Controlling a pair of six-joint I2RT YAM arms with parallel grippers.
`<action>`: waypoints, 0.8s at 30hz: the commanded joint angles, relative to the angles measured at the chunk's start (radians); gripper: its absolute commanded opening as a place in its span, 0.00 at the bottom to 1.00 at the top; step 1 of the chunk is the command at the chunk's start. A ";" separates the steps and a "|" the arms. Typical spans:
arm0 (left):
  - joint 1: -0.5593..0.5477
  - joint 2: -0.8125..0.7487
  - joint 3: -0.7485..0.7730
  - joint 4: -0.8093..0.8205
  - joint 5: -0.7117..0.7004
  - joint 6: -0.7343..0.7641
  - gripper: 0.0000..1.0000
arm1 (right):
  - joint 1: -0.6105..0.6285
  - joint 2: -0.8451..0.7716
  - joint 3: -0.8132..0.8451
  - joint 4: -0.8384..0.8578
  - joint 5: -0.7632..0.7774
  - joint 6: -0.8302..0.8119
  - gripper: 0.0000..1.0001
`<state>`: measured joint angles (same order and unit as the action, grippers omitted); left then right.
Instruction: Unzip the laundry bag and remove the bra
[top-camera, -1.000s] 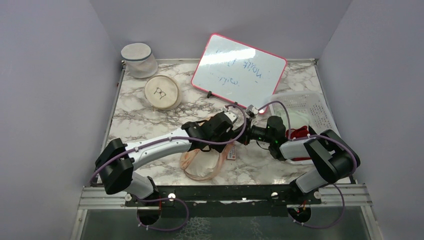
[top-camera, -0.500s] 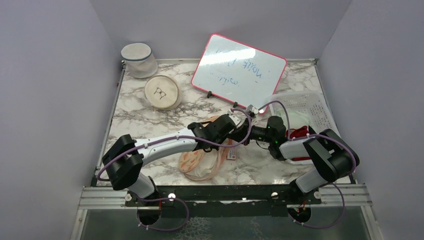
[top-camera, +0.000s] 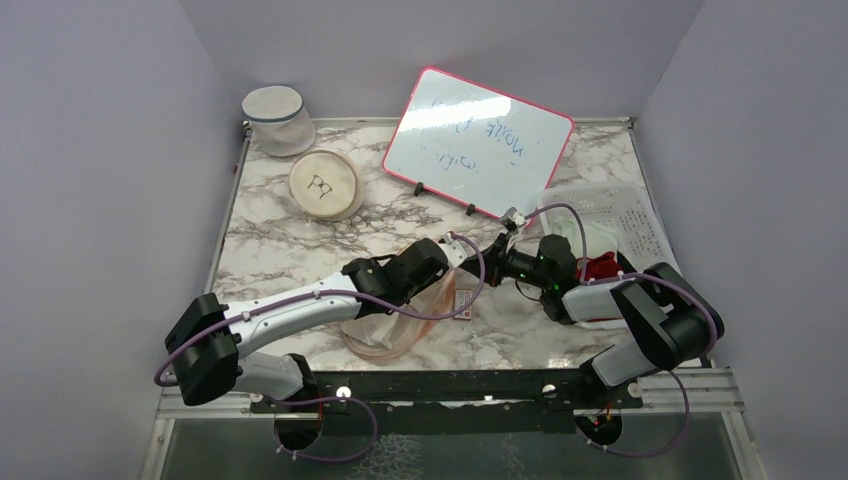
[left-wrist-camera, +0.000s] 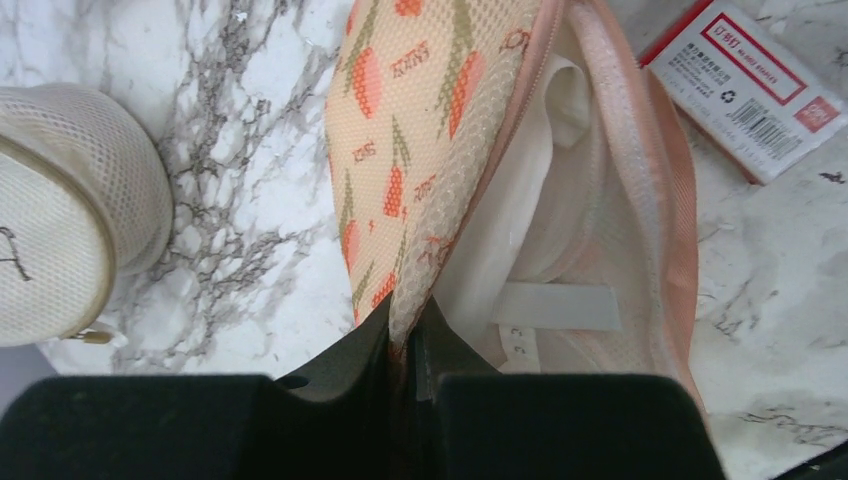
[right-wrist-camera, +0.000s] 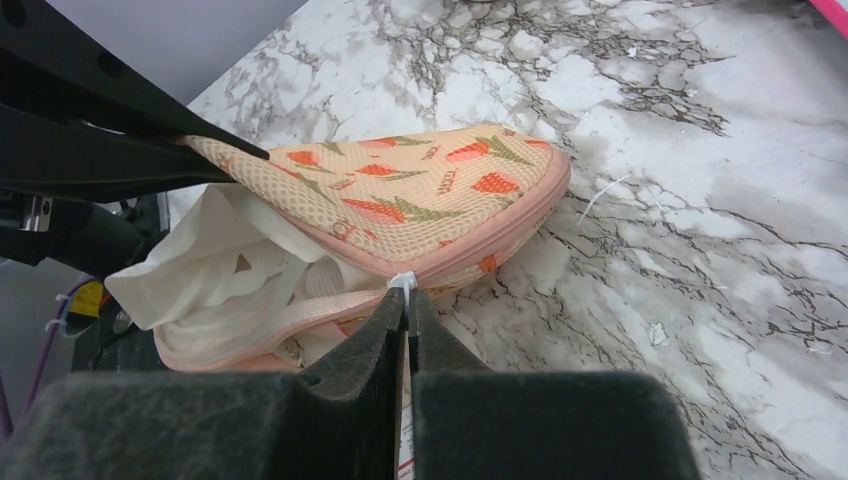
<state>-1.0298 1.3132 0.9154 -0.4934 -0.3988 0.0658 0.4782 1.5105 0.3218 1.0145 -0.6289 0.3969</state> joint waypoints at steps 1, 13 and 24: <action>-0.001 -0.039 -0.020 0.004 -0.131 0.131 0.00 | -0.011 0.022 -0.002 0.008 0.043 0.005 0.01; -0.001 -0.018 -0.005 -0.028 0.152 -0.100 0.33 | -0.012 0.003 0.013 0.030 -0.112 -0.041 0.01; -0.001 -0.053 0.026 0.071 0.276 -0.244 0.59 | 0.001 0.042 0.023 0.125 -0.233 0.008 0.01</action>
<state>-1.0290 1.2884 0.9012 -0.4965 -0.1730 -0.1238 0.4702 1.5364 0.3225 1.0676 -0.7952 0.3904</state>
